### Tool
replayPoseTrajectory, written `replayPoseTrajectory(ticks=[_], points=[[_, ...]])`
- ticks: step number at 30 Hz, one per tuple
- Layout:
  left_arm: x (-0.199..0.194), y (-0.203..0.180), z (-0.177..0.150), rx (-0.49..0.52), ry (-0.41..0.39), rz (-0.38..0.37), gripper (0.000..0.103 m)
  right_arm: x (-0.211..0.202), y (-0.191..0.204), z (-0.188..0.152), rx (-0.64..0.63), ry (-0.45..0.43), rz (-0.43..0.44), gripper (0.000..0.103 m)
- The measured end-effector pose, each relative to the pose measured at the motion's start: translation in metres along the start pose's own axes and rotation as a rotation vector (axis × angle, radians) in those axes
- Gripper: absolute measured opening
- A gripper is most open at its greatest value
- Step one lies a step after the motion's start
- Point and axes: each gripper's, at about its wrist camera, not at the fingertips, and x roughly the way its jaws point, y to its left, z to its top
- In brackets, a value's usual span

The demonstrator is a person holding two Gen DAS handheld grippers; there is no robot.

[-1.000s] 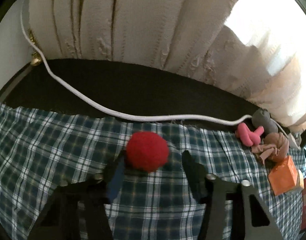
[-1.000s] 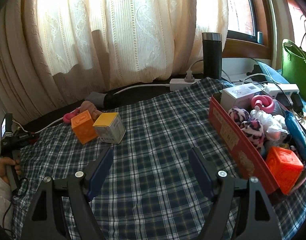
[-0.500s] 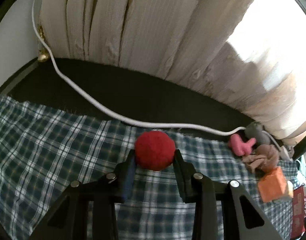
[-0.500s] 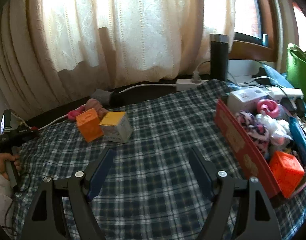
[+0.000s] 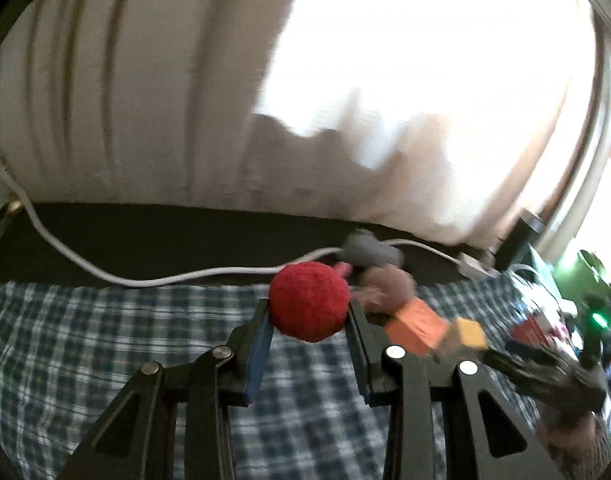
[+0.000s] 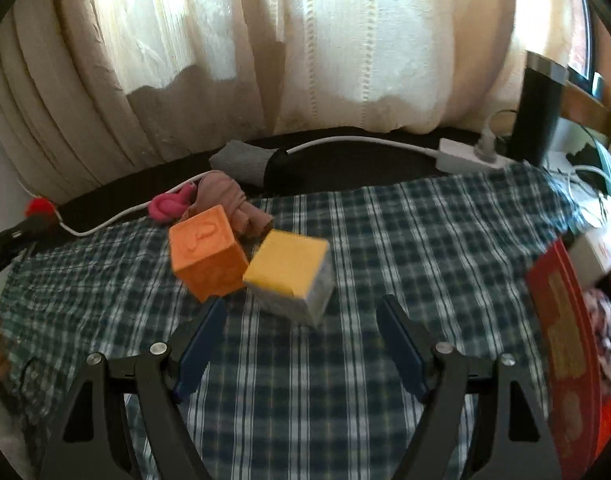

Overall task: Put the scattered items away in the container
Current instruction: 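Grasp the yellow-lidded clear box with the right tool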

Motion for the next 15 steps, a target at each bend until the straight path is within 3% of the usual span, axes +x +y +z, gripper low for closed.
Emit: replayPoseTrajectory(ticks=[5,9,12,15], points=[[0.004,-0.033,-0.009,0.072,0.027,-0.058,0.038,0.026,0.003,0.008,0.013,0.025,-0.024,0.079],[0.006,-0.051,-0.017,0.113,0.039,-0.085,0.038,0.025,0.003,0.012,0.023,0.014,-0.017,0.053],[0.009,-0.057,-0.021,0.126,0.052,-0.094,0.038,0.022,0.007,0.010,-0.007,0.009,-0.080,0.052],[0.013,-0.060,-0.025,0.130,0.064,-0.096,0.038,0.018,0.003,0.006,0.002,0.000,-0.082,0.052]])
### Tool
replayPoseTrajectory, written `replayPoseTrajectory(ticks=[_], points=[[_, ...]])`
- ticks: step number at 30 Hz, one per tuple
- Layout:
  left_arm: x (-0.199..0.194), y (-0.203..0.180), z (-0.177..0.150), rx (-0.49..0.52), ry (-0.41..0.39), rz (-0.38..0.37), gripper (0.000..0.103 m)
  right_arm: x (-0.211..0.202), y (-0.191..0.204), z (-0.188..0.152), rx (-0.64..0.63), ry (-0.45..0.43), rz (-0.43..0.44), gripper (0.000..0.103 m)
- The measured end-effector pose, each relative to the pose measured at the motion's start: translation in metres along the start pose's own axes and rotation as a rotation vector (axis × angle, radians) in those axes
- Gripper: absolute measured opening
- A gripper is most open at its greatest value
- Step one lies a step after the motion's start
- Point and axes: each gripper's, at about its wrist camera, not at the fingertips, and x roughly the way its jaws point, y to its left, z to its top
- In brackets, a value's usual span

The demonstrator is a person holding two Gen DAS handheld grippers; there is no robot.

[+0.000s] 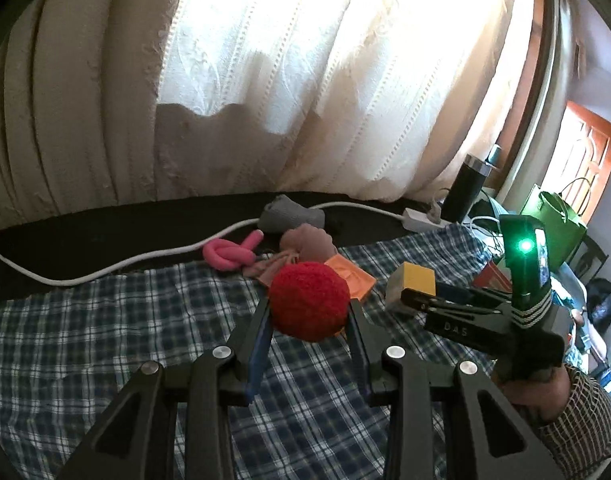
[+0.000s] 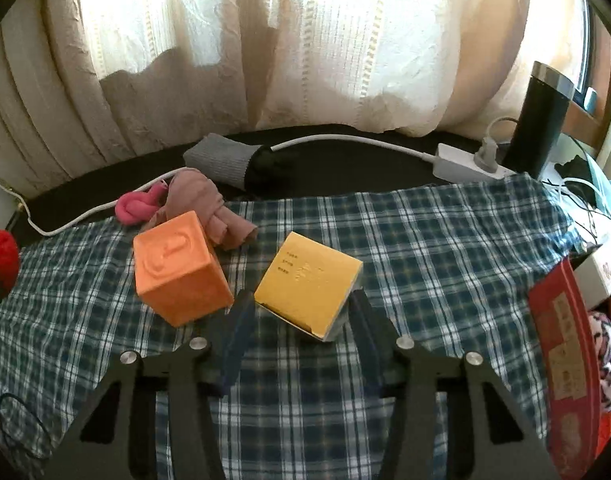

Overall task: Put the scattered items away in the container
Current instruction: 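Grasp the yellow-lidded clear box with the right tool, then carry the yellow-lidded box into the tin and open the right tool while the left tool carries the ball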

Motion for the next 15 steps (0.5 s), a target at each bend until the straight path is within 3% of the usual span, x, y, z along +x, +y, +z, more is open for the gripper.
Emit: replayPoseTrajectory(ticks=[8,15], points=[[0.003,-0.007,-0.005,0.025,0.010,-0.009,0.038,-0.041,-0.028,-0.006,0.084,-0.106,0.032,0.051],[0.010,-0.018,-0.012,0.054,0.031,-0.014,0.038,-0.119,-0.087,-0.021,0.176,-0.273,-0.055,0.051]])
